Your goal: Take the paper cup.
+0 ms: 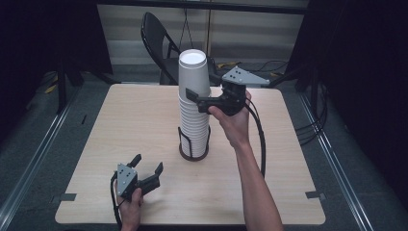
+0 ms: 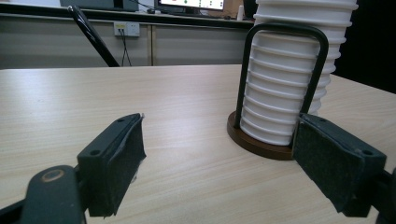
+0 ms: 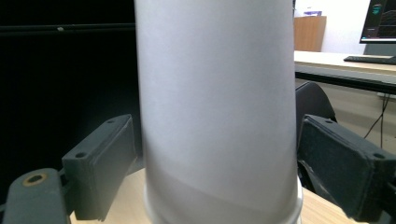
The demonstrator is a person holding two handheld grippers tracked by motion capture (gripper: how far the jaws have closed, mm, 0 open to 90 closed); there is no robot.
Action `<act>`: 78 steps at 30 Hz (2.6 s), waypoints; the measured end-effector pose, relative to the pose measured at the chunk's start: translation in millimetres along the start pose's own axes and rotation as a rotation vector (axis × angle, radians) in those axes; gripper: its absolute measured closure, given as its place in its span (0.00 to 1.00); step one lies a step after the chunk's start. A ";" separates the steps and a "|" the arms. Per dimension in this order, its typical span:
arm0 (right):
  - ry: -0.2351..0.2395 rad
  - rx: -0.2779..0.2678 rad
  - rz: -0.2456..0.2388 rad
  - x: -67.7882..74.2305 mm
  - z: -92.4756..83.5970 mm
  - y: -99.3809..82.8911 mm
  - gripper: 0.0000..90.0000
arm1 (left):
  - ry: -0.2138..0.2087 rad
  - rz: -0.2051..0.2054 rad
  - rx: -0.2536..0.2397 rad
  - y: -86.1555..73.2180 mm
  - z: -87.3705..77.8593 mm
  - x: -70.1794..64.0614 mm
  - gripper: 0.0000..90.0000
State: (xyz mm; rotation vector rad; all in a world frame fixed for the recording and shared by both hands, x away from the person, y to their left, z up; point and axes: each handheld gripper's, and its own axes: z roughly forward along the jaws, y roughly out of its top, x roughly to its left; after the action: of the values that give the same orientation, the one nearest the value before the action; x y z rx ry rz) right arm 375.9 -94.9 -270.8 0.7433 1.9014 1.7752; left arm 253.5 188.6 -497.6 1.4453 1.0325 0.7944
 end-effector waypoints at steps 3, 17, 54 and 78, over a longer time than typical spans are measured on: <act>-0.006 0.012 -0.006 0.2 4.0 0.0 0.11 | -0.001 0.000 0.000 0.0 -0.1 0.1 0.19; -0.005 0.024 -0.024 -2.0 19.4 -2.7 0.10 | 0.000 -0.001 -0.005 -0.2 -0.6 0.5 0.19; -0.030 -0.020 -0.040 3.3 26.6 15.1 0.13 | -0.005 -0.003 -0.006 -0.2 -1.0 0.7 0.19; -0.038 -0.091 -0.048 5.5 24.8 34.5 0.14 | -0.010 -0.001 -0.001 0.0 -0.7 0.9 0.19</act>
State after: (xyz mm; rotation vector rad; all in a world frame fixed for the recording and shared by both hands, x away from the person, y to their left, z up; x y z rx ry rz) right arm 390.7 -71.2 -238.3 0.6879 1.7863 1.7924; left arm 253.3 189.7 -497.6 1.4464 1.0244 0.7861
